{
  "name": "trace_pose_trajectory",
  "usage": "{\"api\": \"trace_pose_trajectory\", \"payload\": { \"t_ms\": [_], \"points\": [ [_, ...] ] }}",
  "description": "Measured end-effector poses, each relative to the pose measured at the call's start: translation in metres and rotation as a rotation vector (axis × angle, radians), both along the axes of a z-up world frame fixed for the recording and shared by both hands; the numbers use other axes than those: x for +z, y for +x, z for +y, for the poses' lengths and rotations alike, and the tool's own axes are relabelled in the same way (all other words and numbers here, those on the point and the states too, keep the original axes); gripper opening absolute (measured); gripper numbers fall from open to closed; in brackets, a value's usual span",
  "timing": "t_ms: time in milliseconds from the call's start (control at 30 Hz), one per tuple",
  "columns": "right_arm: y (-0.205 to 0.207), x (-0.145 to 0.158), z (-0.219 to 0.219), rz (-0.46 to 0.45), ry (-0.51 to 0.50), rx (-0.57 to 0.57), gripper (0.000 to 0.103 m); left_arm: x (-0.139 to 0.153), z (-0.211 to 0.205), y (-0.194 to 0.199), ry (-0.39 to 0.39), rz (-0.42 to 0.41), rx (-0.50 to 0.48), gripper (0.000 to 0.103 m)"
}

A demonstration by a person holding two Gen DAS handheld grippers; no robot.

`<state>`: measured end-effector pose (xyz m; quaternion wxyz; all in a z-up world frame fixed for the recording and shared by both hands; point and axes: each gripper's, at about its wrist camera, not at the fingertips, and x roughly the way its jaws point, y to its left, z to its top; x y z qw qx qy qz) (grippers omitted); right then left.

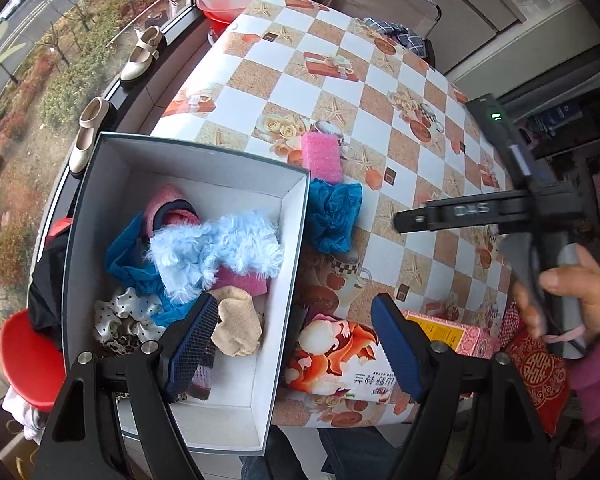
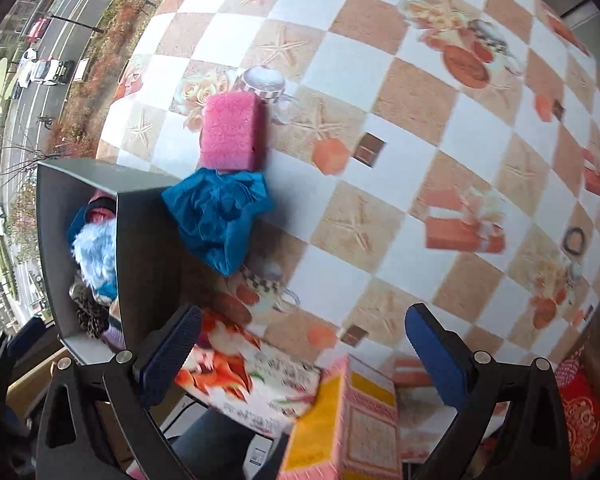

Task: Organize soft objects
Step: 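Move the open left tool over the pink sponge while the right tool approaches the blue cloth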

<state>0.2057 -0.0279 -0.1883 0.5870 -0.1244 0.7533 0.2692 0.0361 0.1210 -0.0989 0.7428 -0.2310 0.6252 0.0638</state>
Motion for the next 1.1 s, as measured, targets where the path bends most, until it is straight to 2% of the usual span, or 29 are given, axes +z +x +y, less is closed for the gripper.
{"api": "trace_pose_trajectory", "payload": {
  "t_ms": [200, 267, 333, 433, 533, 600, 667, 733, 867, 967, 1100],
  "points": [
    [0.008, -0.069, 0.05, 0.08, 0.007, -0.011, 0.102, 0.003, 0.018, 0.023, 0.027, 0.009, 0.088, 0.082],
    [0.006, -0.088, 0.055, 0.078, -0.07, 0.027, 0.102, -0.001, 0.015, 0.038, 0.04, 0.016, 0.088, 0.082],
    [0.009, -0.095, 0.048, 0.026, -0.152, 0.052, 0.103, -0.006, 0.007, 0.059, 0.059, 0.024, 0.068, 0.082],
    [0.025, -0.094, 0.014, 0.004, -0.212, 0.004, 0.103, -0.017, -0.01, 0.095, 0.096, 0.025, 0.032, 0.082],
    [0.046, -0.096, -0.043, 0.0, -0.278, -0.093, 0.103, -0.037, -0.029, 0.133, 0.127, 0.041, 0.008, 0.082],
    [0.058, -0.101, -0.087, 0.031, -0.303, -0.18, 0.103, -0.055, -0.041, 0.157, 0.171, 0.065, -0.01, 0.082],
    [0.063, -0.102, -0.127, 0.077, -0.283, -0.268, 0.103, -0.077, -0.049, 0.177, 0.213, 0.103, -0.025, 0.082],
    [0.064, -0.099, -0.154, 0.104, -0.21, -0.323, 0.103, -0.099, -0.052, 0.191, 0.231, 0.144, -0.022, 0.082],
    [0.06, -0.084, -0.174, 0.082, -0.056, -0.375, 0.103, -0.135, -0.056, 0.204, 0.289, 0.225, -0.016, 0.082],
    [0.055, -0.073, -0.167, 0.047, 0.03, -0.351, 0.103, -0.15, -0.052, 0.205, 0.29, 0.249, 0.022, 0.082],
    [0.045, -0.073, -0.143, -0.012, 0.052, -0.253, 0.103, -0.162, -0.049, 0.208, 0.256, 0.269, 0.039, 0.082]
  ]
}}
